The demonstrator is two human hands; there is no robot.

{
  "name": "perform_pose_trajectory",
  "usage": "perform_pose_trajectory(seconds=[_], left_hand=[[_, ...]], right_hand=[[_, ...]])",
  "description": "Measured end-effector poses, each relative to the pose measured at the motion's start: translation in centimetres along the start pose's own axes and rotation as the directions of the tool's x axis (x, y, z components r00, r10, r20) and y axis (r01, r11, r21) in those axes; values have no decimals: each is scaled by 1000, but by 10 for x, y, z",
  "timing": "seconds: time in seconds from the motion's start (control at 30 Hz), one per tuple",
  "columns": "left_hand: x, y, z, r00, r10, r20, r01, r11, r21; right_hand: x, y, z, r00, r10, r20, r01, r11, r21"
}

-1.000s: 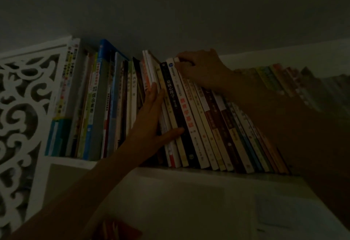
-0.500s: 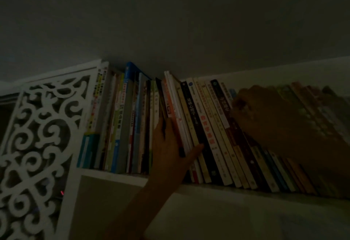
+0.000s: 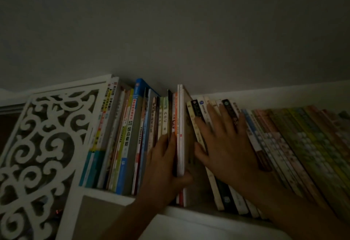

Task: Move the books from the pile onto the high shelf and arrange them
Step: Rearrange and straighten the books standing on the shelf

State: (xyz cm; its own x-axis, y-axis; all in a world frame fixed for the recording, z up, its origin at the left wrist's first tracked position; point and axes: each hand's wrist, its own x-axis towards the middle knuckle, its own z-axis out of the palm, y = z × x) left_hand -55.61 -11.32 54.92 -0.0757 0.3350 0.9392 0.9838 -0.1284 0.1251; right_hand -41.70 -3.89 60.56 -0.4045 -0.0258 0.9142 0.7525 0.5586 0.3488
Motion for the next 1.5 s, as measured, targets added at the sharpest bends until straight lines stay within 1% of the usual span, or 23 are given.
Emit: perform_pose_trajectory(seconds=[0.03,0.1,0.17,0.2,0.27,0.33,0.43,0.47,0.53,0.57,0.63,0.73,0.83,0.93,1.0,1.03,1.07,1.13,1.2,1.23,1.33,1.4,1.5], left_hand=[[-1,1,0,1000,22,8,-22,1000,-1],[-3,0,-3,998,52,26,-52,999,-15],[-2,-4,-12,999,16,40,-13,996,-86],[-1,-8,-16,1000,-1,25,4,994,-113],[1,-11,-21,1000,5,-31,-9,992,-129],[4,-10,-25,999,0,-52,-7,988,-152],[3,-11,-23,998,-23,-58,12,983,-184],[1,-10,-21,998,4,-61,-13,989,-147],[-1,-6,-14,988,115,-104,-113,993,25],[-3,-2,-10,981,145,-128,-138,988,68],[-3,10,-2,971,146,-190,-136,989,64],[-7,28,5,978,170,-124,-151,978,147],[-12,40,15,987,148,63,-157,973,169],[-12,52,18,994,68,88,-84,977,197],[-9,55,24,999,36,40,-43,981,191],[-8,54,29,999,20,32,-27,973,230],[-5,54,32,997,-13,74,-6,968,251],[0,53,35,998,22,61,-39,954,298],[5,53,29,997,72,19,-75,957,280],[6,50,23,998,46,33,-53,963,266],[8,33,9,989,-40,145,-15,934,356],[6,27,4,985,-40,168,-17,946,324],[-2,21,3,980,64,191,-96,982,162]], right_hand=[[2,-2,-4,1000,19,-16,-18,999,31],[17,-4,-17,993,111,-39,-102,976,192],[42,-5,-25,984,180,-5,-168,926,339],[55,-6,-26,983,182,23,-178,921,347],[74,-13,-23,988,130,87,-150,944,293],[82,-20,-16,991,52,122,-77,974,214],[83,-9,-15,997,34,69,-45,985,164],[84,-3,-17,997,52,52,-59,989,139],[86,7,-20,997,59,49,-63,994,89],[86,9,-20,997,48,56,-52,995,84],[87,14,-21,997,7,72,-14,995,101],[88,24,-22,992,-75,98,62,990,129],[87,30,-21,990,-108,86,101,991,83],[85,27,-15,991,-132,-19,132,991,29],[84,24,-12,989,-130,-70,129,992,-12],[84,23,-11,989,-122,-86,121,992,-20],[84,23,-10,988,-115,-99,114,993,-17],[85,23,-9,990,-103,-101,104,995,0],[86,23,-11,991,-88,-101,89,996,4],[87,23,-11,991,-77,-108,78,997,-1],[94,23,-14,994,-34,-101,34,999,-3],[97,23,-14,995,-48,-86,49,999,12],[96,24,-13,993,-88,-74,89,996,16]])
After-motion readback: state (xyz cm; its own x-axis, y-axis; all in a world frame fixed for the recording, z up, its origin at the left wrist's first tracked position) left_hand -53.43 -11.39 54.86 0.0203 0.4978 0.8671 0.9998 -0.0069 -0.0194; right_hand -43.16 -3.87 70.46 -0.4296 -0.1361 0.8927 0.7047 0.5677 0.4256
